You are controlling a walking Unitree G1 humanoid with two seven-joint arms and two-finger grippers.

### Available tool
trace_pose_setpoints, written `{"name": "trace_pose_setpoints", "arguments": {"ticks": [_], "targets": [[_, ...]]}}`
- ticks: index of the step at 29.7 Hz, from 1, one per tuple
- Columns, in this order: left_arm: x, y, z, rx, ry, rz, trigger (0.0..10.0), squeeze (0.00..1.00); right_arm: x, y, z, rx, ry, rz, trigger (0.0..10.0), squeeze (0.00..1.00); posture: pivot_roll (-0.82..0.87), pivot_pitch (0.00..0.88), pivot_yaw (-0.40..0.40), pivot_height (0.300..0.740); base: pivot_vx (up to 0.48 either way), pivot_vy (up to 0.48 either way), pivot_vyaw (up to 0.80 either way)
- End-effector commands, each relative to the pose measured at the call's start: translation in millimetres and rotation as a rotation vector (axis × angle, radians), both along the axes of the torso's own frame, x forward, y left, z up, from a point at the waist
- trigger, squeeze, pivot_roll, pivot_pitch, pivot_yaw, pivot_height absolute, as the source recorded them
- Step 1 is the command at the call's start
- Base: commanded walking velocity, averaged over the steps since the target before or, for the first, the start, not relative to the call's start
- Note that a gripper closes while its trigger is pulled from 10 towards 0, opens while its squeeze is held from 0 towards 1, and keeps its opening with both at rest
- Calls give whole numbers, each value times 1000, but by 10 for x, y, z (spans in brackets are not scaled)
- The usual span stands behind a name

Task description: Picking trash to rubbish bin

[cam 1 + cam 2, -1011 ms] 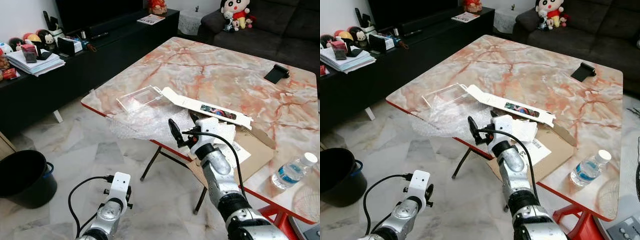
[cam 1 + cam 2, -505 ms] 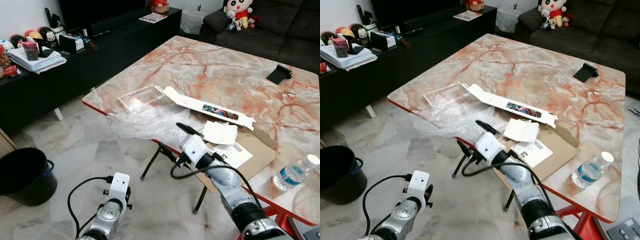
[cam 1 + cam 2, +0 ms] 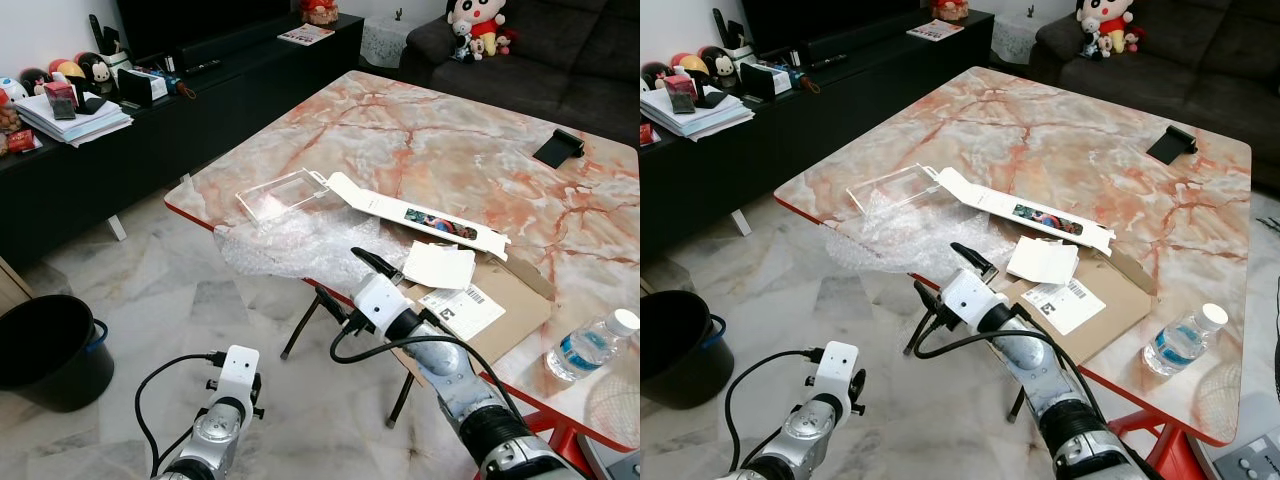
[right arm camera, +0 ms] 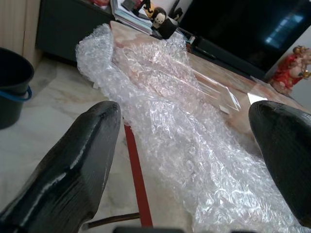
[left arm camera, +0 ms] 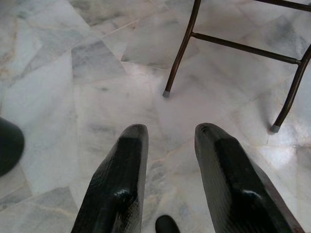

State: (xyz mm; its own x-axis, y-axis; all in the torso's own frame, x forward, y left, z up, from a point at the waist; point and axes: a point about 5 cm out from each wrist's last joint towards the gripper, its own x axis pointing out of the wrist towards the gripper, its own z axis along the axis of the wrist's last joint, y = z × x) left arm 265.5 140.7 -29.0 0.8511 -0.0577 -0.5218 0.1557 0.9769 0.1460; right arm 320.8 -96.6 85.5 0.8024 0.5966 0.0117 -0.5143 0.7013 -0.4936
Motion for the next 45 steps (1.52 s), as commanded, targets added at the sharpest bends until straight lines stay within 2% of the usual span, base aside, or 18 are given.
{"name": "trace_pose_setpoints", "arguments": {"ticks": [1,18,19,24,32,34,45], "targets": [[-4,-14,-3,-5,2,0,10000,0,26,24,-10,-26,5,-13,10000,0,-62,21,-68,740,0,0,0],[3,-21,0,-7,3,-3,10000,0,70,126,-74,-126,-6,-42,10000,0,-55,8,-68,740,0,0,0],[8,-21,4,-7,2,-3,10000,0,88,116,-86,-161,-12,-59,10000,0,-55,8,-68,740,0,0,0],[14,-24,9,-7,1,-4,10000,0,140,88,-71,-166,-9,-113,10000,0,-54,13,-70,740,0,0,0],[22,-24,14,-6,1,-1,10000,0,183,83,-57,-194,-15,-141,10000,0,-49,28,-77,740,0,0,0],[18,-17,11,-6,2,2,10000,0,190,80,-73,-235,-19,-146,10000,0,-49,28,-77,740,0,0,0],[18,-13,8,-6,7,5,10000,0,203,15,-149,-314,4,-196,10000,0,-51,35,-76,740,0,0,0]]}}
